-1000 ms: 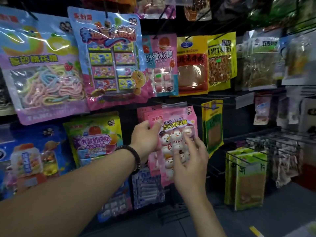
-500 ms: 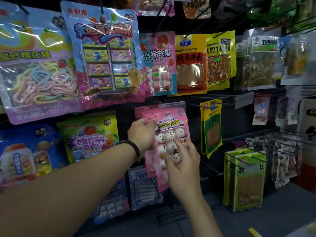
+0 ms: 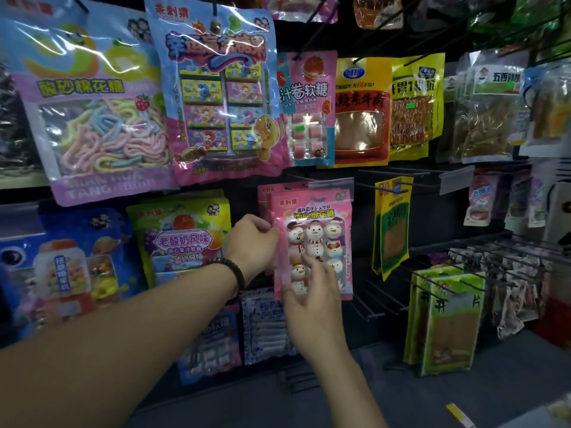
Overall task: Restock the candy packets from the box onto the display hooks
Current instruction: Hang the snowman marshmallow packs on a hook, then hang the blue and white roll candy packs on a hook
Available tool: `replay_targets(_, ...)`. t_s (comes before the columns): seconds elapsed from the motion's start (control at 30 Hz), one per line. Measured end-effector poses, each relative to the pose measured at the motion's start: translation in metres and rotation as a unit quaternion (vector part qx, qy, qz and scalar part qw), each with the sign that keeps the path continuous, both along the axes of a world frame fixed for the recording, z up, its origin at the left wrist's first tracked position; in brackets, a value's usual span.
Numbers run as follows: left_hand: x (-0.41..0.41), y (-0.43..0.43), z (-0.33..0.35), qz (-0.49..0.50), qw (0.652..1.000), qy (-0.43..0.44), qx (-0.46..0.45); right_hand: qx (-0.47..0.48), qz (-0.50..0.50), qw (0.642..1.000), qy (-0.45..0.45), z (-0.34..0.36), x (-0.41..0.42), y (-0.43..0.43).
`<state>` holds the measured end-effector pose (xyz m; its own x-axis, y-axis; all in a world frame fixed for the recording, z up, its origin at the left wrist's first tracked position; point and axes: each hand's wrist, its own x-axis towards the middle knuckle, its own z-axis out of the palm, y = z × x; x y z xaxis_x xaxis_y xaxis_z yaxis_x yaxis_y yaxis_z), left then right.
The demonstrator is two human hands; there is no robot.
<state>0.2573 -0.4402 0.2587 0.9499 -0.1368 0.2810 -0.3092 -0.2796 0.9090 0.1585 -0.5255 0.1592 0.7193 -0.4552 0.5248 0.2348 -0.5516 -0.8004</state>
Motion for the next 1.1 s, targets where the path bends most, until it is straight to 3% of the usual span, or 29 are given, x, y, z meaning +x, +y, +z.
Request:
replay_targets(0.1, -0.027, 0.041, -0.009, -0.053, 0.997, 0.001, 0.05, 0.012, -0.015, 1.0, -0.009, 0.001, -0.009, 0.015)
replay_targets(0.23, -0.065, 0.111, -0.026, -0.124, 0.971, -0.046, 0.198, 0.009, -0.015, 1.0, 0.018, -0.008, -0.025, 0.047)
replay_targets(0.5, -0.138, 0.267, -0.09, -0.244, 0.894, 0.031, 0.374, -0.07, 0.121, 0.967, 0.215, -0.054, -0.069, 0.126)
replay_targets(0.73, -0.166, 0.369, -0.196, -0.289, 0.795, 0.051, 0.53, -0.155, 0.197, 0.844, 0.474, -0.197, -0.104, 0.203)
replay_targets(0.87, -0.175, 0.393, -0.24, -0.298, 0.796, 0.061, 0.524, -0.224, 0.219, 0.754, 0.578, -0.286, -0.138, 0.229)
replay_targets(1.0, -0.176, 0.393, -0.267, -0.362, 0.638, 0.117, 0.669, -0.321, 0.266, 0.655, 0.631, -0.347, -0.18, 0.249)
replay_targets(1.03, -0.175, 0.392, -0.269, -0.374, 0.628, 0.126, 0.67, -0.357, 0.278, 0.636, 0.625, -0.357, -0.187, 0.254)
replay_targets(1.1, -0.172, 0.389, -0.273, -0.384, 0.655, 0.121, 0.64, -0.434, 0.288, 0.602, 0.605, -0.368, -0.194, 0.264)
